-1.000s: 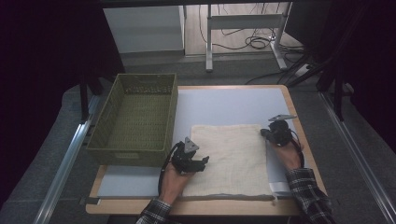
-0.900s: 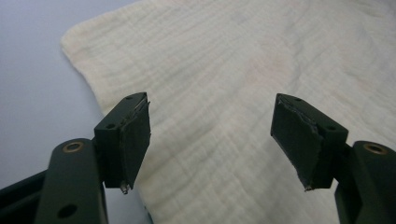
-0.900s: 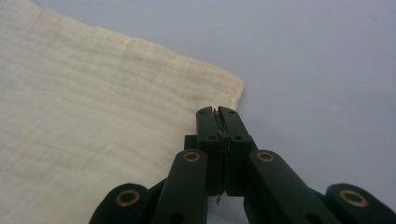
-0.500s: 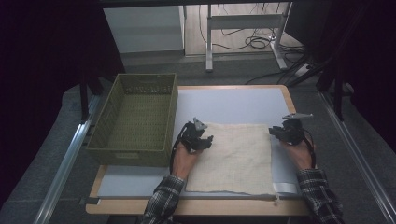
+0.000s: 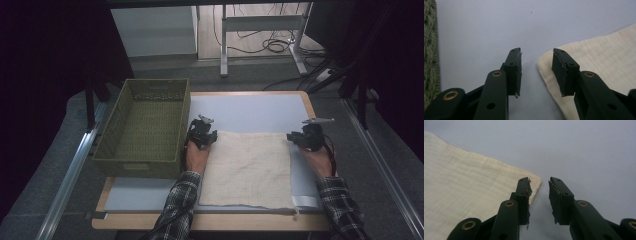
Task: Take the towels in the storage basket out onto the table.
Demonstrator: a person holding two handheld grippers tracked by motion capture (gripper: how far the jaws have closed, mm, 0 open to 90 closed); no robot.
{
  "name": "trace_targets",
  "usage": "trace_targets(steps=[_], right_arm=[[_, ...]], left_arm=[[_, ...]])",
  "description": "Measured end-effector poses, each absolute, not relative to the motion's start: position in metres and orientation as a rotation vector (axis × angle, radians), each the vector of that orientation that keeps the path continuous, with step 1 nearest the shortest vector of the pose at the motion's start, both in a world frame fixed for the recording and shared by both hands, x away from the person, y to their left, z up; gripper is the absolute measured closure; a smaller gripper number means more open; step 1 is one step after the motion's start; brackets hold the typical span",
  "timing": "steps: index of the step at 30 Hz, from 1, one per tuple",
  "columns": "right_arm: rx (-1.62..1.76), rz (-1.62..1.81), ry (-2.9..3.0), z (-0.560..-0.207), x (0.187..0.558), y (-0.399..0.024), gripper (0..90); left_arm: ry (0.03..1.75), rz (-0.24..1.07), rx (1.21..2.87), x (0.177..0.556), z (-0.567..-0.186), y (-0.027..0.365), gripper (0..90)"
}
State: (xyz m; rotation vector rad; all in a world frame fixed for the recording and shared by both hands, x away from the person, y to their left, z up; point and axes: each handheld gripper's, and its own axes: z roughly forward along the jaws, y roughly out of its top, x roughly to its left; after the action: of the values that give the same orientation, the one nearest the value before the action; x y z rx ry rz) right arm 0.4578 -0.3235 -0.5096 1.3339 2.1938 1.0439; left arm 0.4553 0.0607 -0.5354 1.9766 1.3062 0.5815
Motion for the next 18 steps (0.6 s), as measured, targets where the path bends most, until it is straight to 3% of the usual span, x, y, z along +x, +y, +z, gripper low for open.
trace_targets(steps=[7,9,11,12,13,18], right_arm=[[1.294,1.000,2.206,-0.518,0.472,-0.308,62.3],[1.292,0.986,2.212,-0.519,0.473,-0.306,62.2],[1.299,0.960,2.215,-0.520,0.476,-0.299,75.5],[1.299,0.960,2.215,-0.520,0.476,-0.299,75.5],[1.309,0.944,2.235,-0.518,0.476,-0.295,84.7],[1.243,0.830,2.232,-0.513,0.479,-0.290,85.6]], left_arm=[[1.288,0.582,2.027,0.465,-0.537,0.058,53.6],[1.282,0.550,2.025,0.465,-0.537,0.059,62.9],[1.254,0.485,2.011,0.465,-0.538,0.059,78.3],[1.240,0.469,2.014,0.465,-0.538,0.059,78.3],[1.236,0.466,2.020,0.465,-0.537,0.058,86.1],[1.240,0.513,1.988,0.475,-0.532,0.057,88.2]])
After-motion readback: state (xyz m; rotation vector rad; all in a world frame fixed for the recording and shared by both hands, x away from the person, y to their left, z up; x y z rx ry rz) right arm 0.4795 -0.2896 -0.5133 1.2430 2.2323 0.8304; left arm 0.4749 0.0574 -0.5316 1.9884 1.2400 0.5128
